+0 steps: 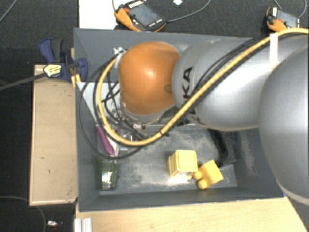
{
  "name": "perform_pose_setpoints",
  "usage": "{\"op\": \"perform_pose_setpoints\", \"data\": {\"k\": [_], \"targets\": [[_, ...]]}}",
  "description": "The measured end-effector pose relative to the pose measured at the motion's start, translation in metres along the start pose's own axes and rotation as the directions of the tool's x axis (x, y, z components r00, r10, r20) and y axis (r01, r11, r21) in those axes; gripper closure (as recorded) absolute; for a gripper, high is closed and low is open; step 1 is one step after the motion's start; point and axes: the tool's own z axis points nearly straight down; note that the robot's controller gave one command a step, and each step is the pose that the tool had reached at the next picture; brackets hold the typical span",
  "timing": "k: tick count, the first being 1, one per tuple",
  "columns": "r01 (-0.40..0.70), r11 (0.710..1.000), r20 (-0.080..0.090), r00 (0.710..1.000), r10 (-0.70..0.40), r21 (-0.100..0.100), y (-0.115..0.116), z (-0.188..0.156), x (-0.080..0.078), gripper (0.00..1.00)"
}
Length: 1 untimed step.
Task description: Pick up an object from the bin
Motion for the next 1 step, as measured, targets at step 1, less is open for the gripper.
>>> {"op": "perform_pose_setpoints", "data": {"k": [1], "targets": [[-0.006,1.000,0.007,1.000,0.006,-0.002,-0.0011,-0.0035,-0.0021,0.00]]}}
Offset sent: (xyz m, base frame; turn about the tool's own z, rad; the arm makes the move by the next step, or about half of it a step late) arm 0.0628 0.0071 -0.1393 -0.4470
